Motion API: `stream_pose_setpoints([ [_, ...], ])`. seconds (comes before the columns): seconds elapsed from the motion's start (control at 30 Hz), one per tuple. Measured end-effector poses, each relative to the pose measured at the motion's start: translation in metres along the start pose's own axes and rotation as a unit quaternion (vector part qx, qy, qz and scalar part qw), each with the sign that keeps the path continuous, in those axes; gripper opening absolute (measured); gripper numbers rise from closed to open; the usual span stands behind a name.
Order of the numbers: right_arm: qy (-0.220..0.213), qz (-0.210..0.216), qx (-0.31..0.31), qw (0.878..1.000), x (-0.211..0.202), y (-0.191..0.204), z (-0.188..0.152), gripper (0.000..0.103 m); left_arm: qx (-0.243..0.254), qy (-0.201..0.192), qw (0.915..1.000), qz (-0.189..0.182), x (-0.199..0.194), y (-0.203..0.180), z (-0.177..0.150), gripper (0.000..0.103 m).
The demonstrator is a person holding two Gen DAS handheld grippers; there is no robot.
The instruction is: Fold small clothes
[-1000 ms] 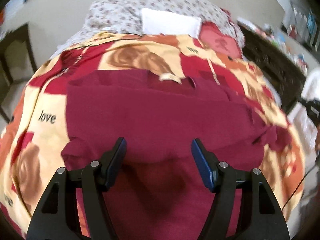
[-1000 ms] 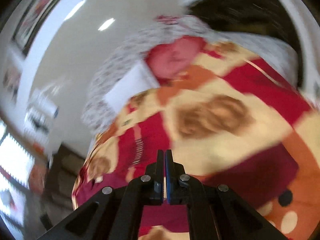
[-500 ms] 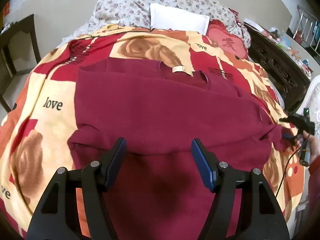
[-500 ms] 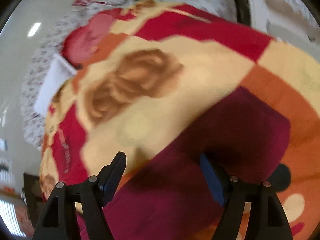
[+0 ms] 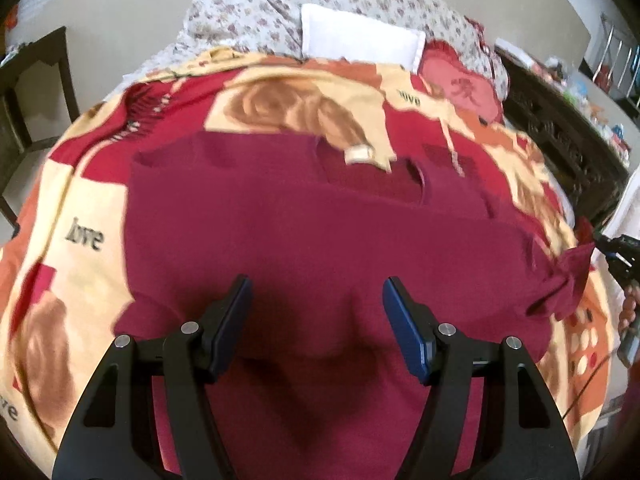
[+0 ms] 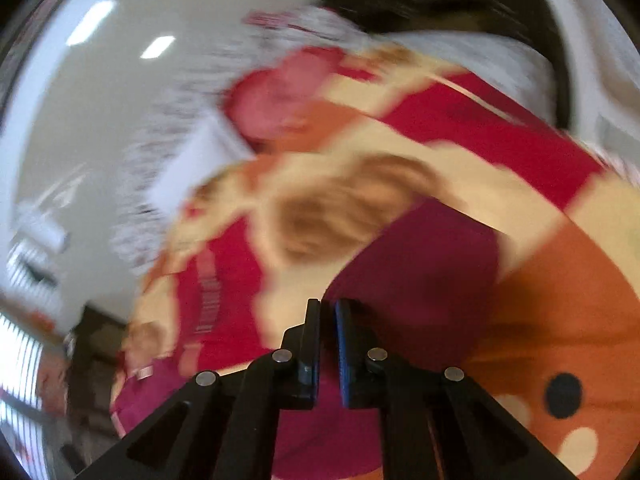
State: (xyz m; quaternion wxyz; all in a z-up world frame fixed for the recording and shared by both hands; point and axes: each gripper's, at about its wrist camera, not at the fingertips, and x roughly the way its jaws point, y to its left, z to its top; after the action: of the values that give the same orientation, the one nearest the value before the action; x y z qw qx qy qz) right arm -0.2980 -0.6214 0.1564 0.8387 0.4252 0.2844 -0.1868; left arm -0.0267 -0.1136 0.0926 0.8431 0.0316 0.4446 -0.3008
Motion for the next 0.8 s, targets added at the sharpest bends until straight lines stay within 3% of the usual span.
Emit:
stream_pose_setpoints([
  [0.07,0.016,0.065,-0.039,0.997,0.005,0.043,-0.003,0.006,-0.014,-0.012,0.9997,-0.016,-0.011,0.005,0.007,0.067],
  [0.17,0.053,0.154,-0.120,0.979,0.022,0.120,-0.020,0.002,-0.028,-0.037,0.9982,-0.037,-0.033,0.012,0.020,0.067],
  [0.27,0.082,0.176,-0.206,0.959,0.044,0.191,-0.051,0.002,-0.032,-0.051,0.9975,-0.035,-0.045,0.015,0.026,0.067],
  [0.33,0.083,0.175,-0.226,0.955,0.053,0.209,-0.063,0.002,-0.035,-0.046,0.9978,-0.032,-0.045,0.017,0.026,0.067],
  [0.4,0.065,0.125,-0.248,0.958,0.057,0.212,-0.072,0.005,-0.034,-0.042,0.9978,-0.039,-0.044,0.018,0.023,0.067],
  [0.43,0.055,0.085,-0.262,0.960,0.058,0.209,-0.074,0.012,-0.029,-0.038,0.9981,-0.038,-0.042,0.018,0.020,0.067],
  [0.5,0.038,0.018,-0.288,0.957,0.059,0.195,-0.077,0.074,-0.024,-0.035,0.9984,-0.037,-0.038,0.018,0.016,0.067],
  [0.57,0.015,-0.080,-0.309,0.947,0.063,0.171,-0.073,0.078,-0.031,-0.024,0.9985,-0.038,-0.029,0.019,0.012,0.067],
  [0.6,0.017,-0.107,-0.308,0.945,0.066,0.161,-0.068,0.078,-0.035,-0.018,0.9984,-0.040,-0.025,0.020,0.010,0.067],
  [0.7,0.035,-0.140,-0.288,0.947,0.087,0.124,-0.051,0.078,-0.044,0.000,0.9980,-0.044,-0.013,0.020,0.005,0.067],
  [0.8,0.058,-0.183,-0.287,0.938,0.111,0.103,-0.043,0.077,-0.038,0.009,0.9983,-0.044,-0.007,0.013,0.002,0.067],
])
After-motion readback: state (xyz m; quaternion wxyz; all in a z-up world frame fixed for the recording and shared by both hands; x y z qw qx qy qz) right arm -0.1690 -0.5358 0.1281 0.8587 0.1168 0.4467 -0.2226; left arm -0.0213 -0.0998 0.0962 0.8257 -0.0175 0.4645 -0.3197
